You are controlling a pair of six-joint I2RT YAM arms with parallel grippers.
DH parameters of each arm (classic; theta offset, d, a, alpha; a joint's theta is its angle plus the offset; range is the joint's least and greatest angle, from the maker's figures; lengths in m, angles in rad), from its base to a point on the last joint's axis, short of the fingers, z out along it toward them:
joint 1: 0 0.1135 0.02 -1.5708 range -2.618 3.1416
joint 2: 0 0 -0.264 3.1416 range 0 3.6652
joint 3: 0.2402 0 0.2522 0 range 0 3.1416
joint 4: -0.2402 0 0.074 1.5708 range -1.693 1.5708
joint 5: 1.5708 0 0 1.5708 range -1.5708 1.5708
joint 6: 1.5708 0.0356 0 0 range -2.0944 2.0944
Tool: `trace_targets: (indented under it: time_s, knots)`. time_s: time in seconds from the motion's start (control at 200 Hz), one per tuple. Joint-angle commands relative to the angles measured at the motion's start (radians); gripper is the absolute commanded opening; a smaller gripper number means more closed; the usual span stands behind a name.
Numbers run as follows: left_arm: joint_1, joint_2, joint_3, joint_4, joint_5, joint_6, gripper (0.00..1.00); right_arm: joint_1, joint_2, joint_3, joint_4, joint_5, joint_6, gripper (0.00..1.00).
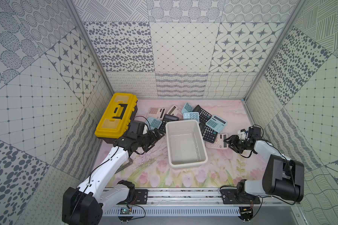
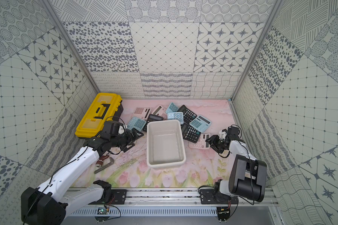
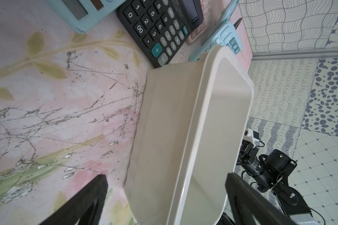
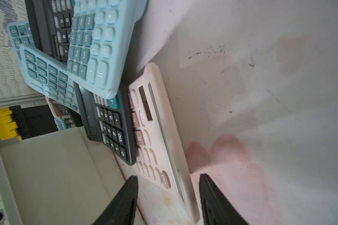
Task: Put the calculator in the storage box
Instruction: Pick up the calculator from the center of the board.
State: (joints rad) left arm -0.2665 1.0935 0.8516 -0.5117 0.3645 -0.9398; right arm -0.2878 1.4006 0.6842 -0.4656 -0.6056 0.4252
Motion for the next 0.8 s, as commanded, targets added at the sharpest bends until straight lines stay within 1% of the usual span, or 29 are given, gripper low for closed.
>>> trace_targets:
  time_s: [0.0, 0.13, 0.22, 0.31, 0.415, 0.49, 0.615, 0.71, 0.795]
  knots:
    - [0.009, 0.006, -0.018, 0.03, 0.025, 0.025, 1.0, -0.003, 0.035, 0.001, 0.066, -0.034, -0.025, 0.51]
    - [0.009, 0.006, -0.026, 0.038, 0.027, 0.024, 1.0, -0.002, 0.052, -0.007, 0.086, -0.055, -0.026, 0.41]
    - [0.01, 0.012, -0.026, 0.043, 0.027, 0.025, 1.0, -0.003, 0.053, -0.011, 0.09, -0.056, -0.025, 0.28]
    - [0.01, 0.019, -0.026, 0.045, 0.03, 0.023, 1.0, -0.003, 0.046, -0.014, 0.09, -0.064, -0.025, 0.2]
    - [0.009, 0.023, -0.025, 0.046, 0.03, 0.024, 1.0, -0.003, 0.025, -0.017, 0.087, -0.068, -0.017, 0.16]
    - [0.01, 0.022, -0.026, 0.045, 0.028, 0.023, 1.0, -0.002, 0.0, -0.019, 0.072, -0.068, -0.014, 0.11]
    - [0.009, 0.018, -0.024, 0.039, 0.024, 0.023, 1.0, -0.003, -0.067, -0.01, 0.028, -0.045, -0.014, 0.04]
    - [0.01, 0.012, -0.026, 0.036, 0.024, 0.024, 1.0, -0.002, -0.121, -0.002, -0.013, -0.018, -0.019, 0.04]
    - [0.009, 0.008, -0.03, 0.039, 0.022, 0.023, 1.0, -0.003, -0.137, -0.003, -0.03, -0.014, -0.03, 0.04]
